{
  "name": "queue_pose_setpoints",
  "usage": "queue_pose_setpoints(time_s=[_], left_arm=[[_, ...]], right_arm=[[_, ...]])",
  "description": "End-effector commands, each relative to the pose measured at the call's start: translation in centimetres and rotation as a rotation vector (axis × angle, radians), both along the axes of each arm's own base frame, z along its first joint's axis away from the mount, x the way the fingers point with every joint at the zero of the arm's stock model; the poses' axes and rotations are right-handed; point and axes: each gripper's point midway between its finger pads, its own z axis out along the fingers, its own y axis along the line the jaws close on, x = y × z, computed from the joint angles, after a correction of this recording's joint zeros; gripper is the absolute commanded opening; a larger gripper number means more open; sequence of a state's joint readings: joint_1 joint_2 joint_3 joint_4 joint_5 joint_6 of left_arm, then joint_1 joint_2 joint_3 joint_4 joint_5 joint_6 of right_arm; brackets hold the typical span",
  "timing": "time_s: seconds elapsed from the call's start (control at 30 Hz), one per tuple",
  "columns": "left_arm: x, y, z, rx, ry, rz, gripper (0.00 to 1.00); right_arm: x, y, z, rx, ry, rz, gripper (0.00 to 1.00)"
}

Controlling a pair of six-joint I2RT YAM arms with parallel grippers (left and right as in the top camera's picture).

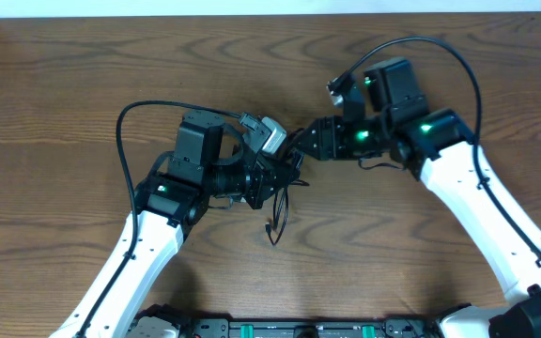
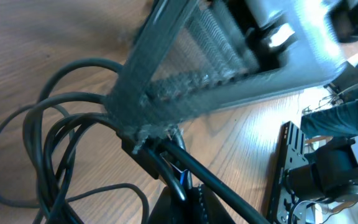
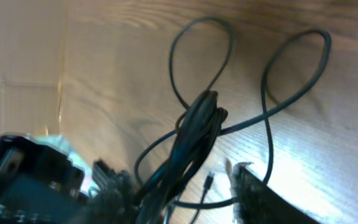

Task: Untangle cables

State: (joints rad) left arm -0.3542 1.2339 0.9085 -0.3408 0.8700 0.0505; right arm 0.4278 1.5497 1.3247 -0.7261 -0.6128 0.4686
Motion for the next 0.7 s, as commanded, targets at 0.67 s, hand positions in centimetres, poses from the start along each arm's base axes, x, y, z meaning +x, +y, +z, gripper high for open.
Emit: queue_pose_setpoints(time_s=[0.67], left_arm=[[2.2, 1.0, 4.5, -0.091, -0.164, 0.046, 0.08]], right_arm=[[-2.0, -3.9, -4.5, -0.336, 0.059, -0.052, 0.01]])
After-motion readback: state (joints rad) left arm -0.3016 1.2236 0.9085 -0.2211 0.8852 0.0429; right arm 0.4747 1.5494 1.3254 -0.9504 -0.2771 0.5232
